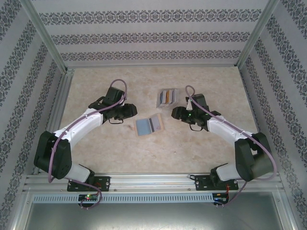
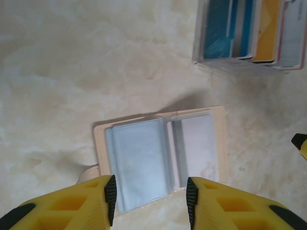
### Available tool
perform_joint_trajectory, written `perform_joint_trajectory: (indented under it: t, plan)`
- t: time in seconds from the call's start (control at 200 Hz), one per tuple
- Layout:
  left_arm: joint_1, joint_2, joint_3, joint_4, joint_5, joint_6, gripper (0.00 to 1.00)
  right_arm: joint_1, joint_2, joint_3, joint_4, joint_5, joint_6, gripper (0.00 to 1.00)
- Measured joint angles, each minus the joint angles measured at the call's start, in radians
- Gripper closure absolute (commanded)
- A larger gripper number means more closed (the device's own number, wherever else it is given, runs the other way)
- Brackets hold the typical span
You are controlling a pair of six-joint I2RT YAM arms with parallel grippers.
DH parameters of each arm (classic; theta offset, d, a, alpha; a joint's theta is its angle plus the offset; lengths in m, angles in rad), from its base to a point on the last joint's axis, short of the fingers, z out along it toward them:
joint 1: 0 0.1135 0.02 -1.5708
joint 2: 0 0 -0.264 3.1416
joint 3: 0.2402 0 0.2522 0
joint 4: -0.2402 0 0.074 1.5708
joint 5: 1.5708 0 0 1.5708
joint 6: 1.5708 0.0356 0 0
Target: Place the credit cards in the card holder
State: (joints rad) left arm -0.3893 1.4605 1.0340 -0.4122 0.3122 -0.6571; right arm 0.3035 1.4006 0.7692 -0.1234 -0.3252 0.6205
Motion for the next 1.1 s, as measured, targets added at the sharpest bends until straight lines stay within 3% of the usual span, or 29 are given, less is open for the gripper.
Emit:
perform_joint_trajectory:
  t: [0.2,0.485,0.839,1.099]
  plan:
    - [0.0,0.048,0.033,0.037,0.051,-0.002,0.55,-0.107,-0.024,0.0,-0.003,-0.06,-0.003,0.41]
    - [0.0,0.168,0.086,0.085,0.137,-0.001,0.55,-0.111,-0.025,0.05,-0.055,-0.103,0.009,0.4]
    - [0.0,0.383,0.283,0.132,0.21,0.01,0.55,-0.112,-0.024,0.148,-0.166,-0.008,0.01,0.4]
    - [-0.001,0.484,0.349,0.172,0.235,-0.002,0.55,-0.138,0.097,0.374,-0.235,0.003,-0.037,0.39]
